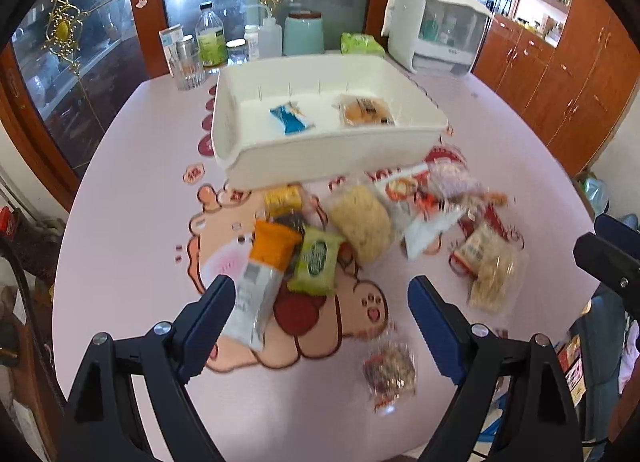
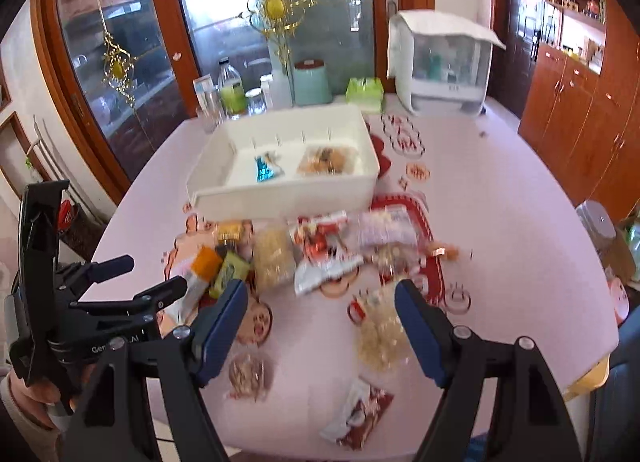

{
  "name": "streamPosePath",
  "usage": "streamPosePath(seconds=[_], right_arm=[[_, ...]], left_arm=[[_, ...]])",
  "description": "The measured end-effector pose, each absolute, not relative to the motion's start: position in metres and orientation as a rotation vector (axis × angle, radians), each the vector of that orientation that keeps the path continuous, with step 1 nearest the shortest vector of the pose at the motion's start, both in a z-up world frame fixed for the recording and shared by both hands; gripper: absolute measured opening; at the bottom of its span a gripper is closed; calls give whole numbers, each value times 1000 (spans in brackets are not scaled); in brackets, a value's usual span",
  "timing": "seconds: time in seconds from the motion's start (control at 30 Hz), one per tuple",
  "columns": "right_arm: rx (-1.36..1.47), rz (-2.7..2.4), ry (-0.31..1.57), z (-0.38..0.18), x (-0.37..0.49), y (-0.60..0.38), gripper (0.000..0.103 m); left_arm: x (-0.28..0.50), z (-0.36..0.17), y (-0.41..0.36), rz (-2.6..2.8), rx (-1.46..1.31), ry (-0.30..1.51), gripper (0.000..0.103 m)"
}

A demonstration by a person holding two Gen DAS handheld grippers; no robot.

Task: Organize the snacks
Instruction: 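Grasp the nut bag with the left tool while the right tool grasps the brown chocolate wrapper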

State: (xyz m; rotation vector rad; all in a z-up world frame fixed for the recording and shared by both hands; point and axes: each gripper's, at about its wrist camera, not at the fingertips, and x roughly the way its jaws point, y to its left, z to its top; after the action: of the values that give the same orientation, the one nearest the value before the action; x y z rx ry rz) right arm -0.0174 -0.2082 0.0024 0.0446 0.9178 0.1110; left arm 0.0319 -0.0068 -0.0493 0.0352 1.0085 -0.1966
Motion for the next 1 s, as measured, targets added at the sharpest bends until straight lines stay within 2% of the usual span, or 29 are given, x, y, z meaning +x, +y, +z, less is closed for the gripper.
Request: streamPosePath(seconds=[0.63,1.0], right_arm=[[116,102,1214,-110,-79,-255,77],[261,35,1309,-150,-63,-273,77]], left_arm=[[-5,-138,-37,-280,42,1251,87],[9,-180,-61,-265,-25,1342,87]])
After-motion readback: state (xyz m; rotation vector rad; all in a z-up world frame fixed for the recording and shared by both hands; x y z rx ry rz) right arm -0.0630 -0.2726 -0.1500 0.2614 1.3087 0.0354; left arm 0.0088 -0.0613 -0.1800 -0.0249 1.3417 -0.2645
